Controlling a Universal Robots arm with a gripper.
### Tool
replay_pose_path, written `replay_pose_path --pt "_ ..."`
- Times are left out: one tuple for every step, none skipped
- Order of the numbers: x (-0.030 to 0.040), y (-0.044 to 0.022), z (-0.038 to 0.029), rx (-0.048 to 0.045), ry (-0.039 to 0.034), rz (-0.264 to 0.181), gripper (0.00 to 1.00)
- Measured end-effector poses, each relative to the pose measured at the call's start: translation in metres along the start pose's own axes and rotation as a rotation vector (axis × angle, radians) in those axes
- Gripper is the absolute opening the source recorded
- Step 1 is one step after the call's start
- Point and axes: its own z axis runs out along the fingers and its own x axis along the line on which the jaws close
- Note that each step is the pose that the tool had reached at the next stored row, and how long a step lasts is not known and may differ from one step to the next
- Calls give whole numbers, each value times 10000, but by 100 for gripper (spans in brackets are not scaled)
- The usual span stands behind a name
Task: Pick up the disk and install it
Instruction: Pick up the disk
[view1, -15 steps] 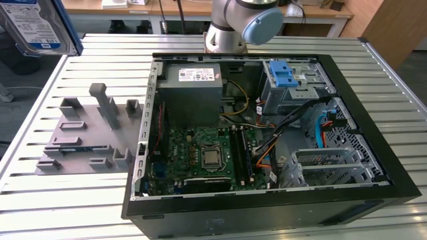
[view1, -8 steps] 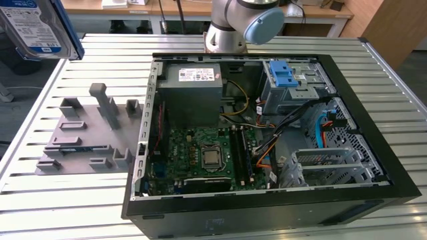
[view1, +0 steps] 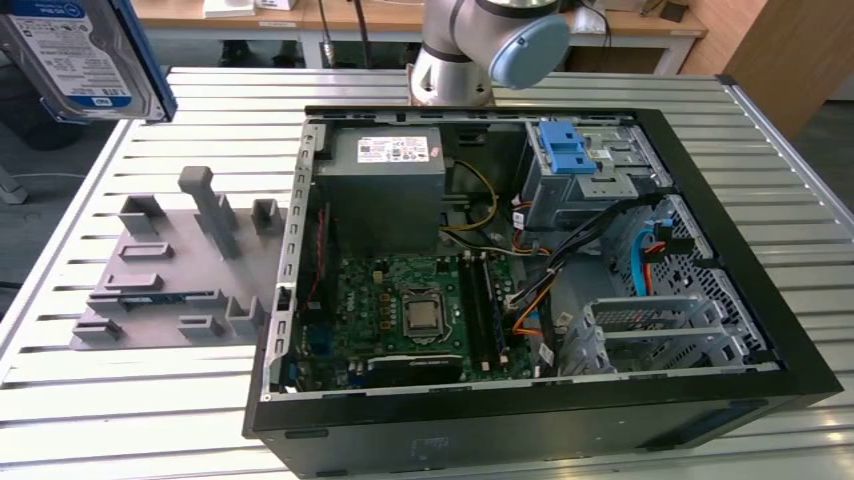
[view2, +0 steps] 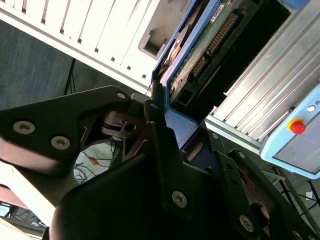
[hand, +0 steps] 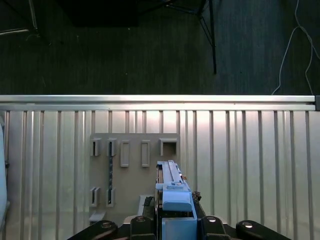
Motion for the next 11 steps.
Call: replay_pose_path --pt "6 -10 -1 0 0 -1 37" --pt "11 -19 -1 0 0 -1 37" --pt "17 -29 -2 1 0 0 37" --pt "22 -39 -3 0 0 0 37" --pt "25 -48 -3 -1 0 0 37" --pt "29 -57 -3 1 -1 0 37" --pt "31 -66 -4 1 0 0 37" --pt "33 -74 -5 0 0 0 37" --pt "35 -82 -5 1 0 0 37" --pt "36 -91 -5 0 0 0 37" --pt "38 -100 -5 1 -1 0 37"
